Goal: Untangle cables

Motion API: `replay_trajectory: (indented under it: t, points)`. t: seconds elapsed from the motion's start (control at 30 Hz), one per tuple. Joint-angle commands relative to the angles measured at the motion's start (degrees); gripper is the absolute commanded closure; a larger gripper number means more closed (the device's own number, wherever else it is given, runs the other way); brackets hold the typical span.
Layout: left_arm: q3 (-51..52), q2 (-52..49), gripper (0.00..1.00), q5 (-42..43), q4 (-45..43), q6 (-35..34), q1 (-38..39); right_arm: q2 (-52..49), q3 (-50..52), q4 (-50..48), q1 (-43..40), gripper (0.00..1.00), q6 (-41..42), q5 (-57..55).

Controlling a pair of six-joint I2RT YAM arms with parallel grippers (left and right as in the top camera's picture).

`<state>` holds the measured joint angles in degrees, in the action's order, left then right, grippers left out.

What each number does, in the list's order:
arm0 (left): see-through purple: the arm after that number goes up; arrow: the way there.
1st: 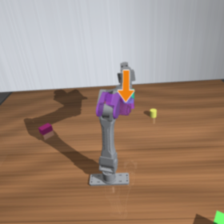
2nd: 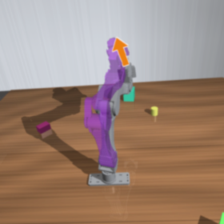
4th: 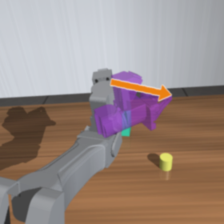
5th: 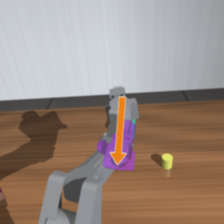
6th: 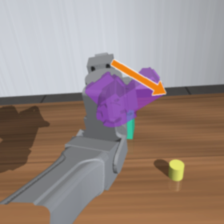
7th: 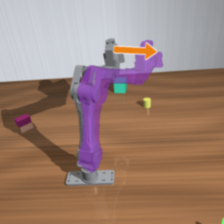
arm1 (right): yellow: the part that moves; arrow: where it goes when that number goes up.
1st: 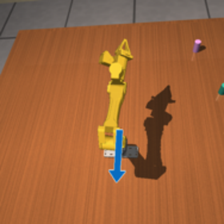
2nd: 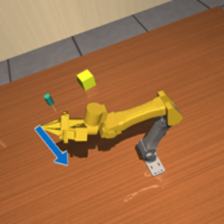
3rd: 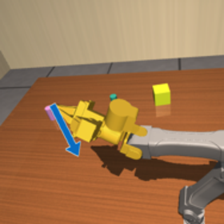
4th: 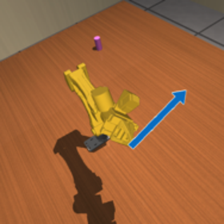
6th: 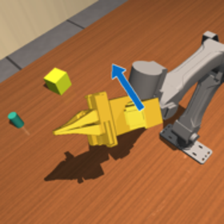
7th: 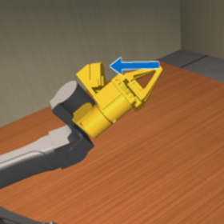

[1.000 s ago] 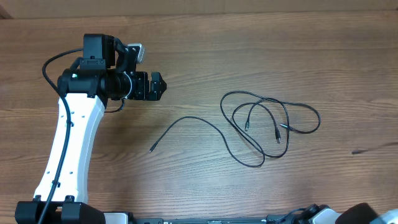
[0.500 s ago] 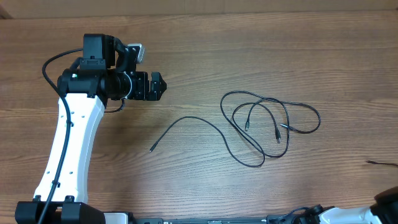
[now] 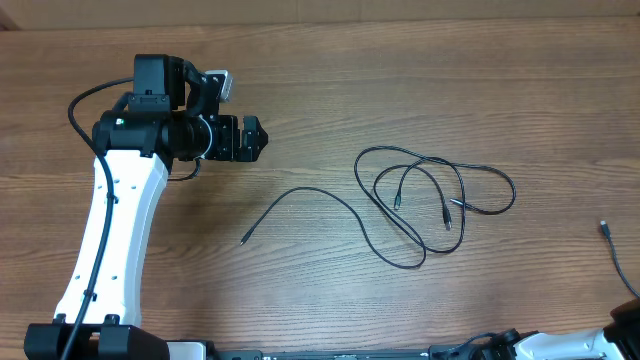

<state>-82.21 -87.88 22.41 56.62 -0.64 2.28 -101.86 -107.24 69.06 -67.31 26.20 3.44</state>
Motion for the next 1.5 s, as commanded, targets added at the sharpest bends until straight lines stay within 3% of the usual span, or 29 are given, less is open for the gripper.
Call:
replay_trajectory:
  t: [0.0,0.27,0.43,0.57,0.67,0.77,1.0,1.47]
  points:
    - [-0.44,0.00,0.00,0.02,-0.04,0.66,0.37,0.15,0.15,0.63,1.16,0.10,-5.11,6.08]
    - [-0.44,0.00,0.00,0.02,-0.04,0.66,0.37,0.15,0.15,6.12,2.38,0.00,-4.57,-2.56]
    - [-0.44,0.00,0.00,0.02,-0.04,0.66,0.37,-0.63,0.17,5.79,2.38,0.00,-4.28,-9.77]
    - [-0.44,0.00,0.00,0.02,-0.04,0.66,0.37,-5.18,1.64,1.81,2.36,0.00,-13.31,-10.78]
    - [-0.44,0.00,0.00,0.02,-0.04,0.66,0.37,-12.17,3.39,-1.31,2.36,0.00,-22.93,-4.85]
    - [-0.44,0.00,0.00,0.02,-0.04,0.68,0.37,-17.44,3.39,-3.50,2.36,0.00,-27.08,-1.79]
    - [-0.44,0.00,0.00,0.02,-0.04,0.66,0.37,-20.65,3.39,-7.08,2.29,0.00,-32.46,-3.06]
    - [-0.44,0.00,0.00,0.02,-0.04,0.66,0.37,-21.59,3.50,-8.92,2.10,0.00,-35.30,-7.87]
